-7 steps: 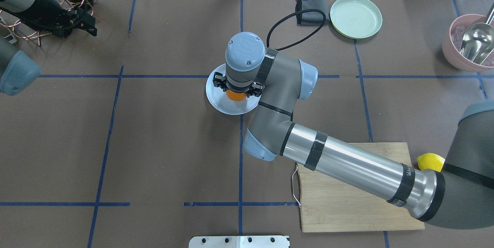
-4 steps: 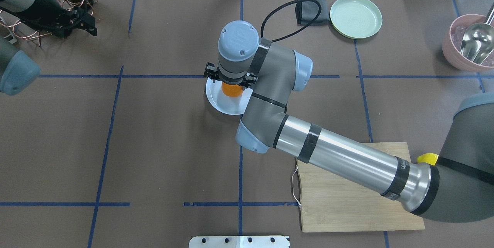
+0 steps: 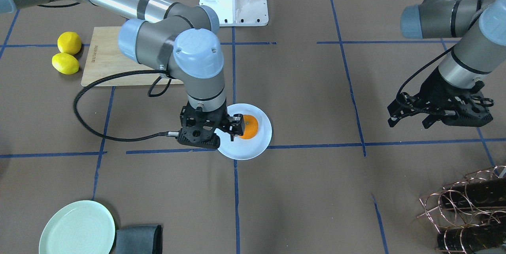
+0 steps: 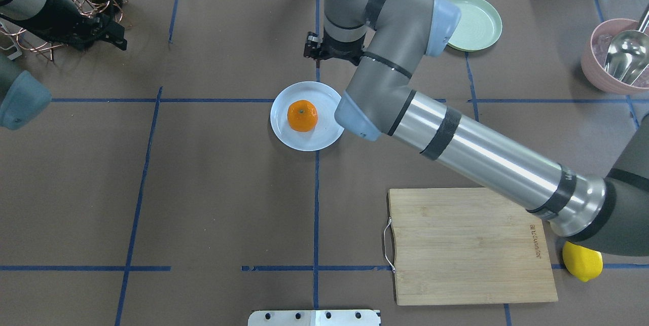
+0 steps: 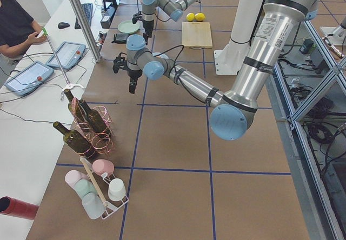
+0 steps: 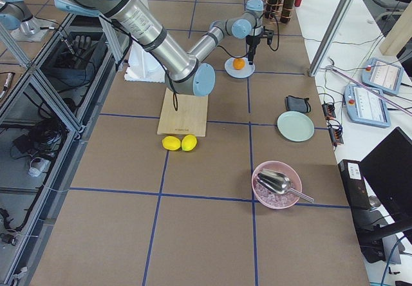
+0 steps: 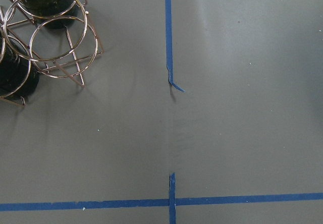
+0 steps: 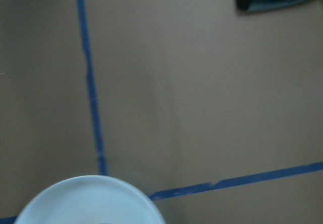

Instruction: Pick orange to plate

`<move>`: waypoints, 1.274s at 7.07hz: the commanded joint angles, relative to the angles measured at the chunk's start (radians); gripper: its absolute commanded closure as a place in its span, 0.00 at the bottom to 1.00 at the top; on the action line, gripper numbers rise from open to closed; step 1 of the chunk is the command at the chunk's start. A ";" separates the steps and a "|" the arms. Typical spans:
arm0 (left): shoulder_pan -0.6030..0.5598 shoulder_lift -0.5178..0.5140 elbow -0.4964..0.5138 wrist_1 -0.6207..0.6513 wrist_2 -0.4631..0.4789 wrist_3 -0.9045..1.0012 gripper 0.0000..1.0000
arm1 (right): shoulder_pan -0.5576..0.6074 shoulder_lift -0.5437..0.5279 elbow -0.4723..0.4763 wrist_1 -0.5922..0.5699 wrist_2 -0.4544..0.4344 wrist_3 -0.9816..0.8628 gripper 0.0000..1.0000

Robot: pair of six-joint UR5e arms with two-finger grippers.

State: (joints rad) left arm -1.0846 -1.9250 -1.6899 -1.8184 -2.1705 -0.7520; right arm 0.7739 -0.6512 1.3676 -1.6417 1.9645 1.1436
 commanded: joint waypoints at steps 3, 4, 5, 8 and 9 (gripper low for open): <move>-0.110 0.055 0.007 0.109 -0.046 0.213 0.00 | 0.429 -0.388 0.176 -0.135 0.228 -0.826 0.00; -0.154 0.054 0.009 0.223 -0.063 0.396 0.00 | 0.534 -0.465 0.151 -0.132 0.326 -0.978 0.00; -0.199 0.054 0.021 0.250 -0.077 0.478 0.00 | 0.615 -0.551 0.148 -0.132 0.347 -1.066 0.00; -0.374 0.082 0.133 0.326 -0.138 0.758 0.00 | 0.728 -0.727 0.148 -0.007 0.428 -1.119 0.00; -0.436 0.098 0.163 0.352 -0.138 0.875 0.00 | 0.728 -0.749 0.151 -0.010 0.435 -1.115 0.00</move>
State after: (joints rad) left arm -1.4440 -1.8466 -1.5673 -1.4996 -2.3049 -0.0260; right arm 1.4912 -1.3605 1.5152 -1.6644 2.3854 0.0291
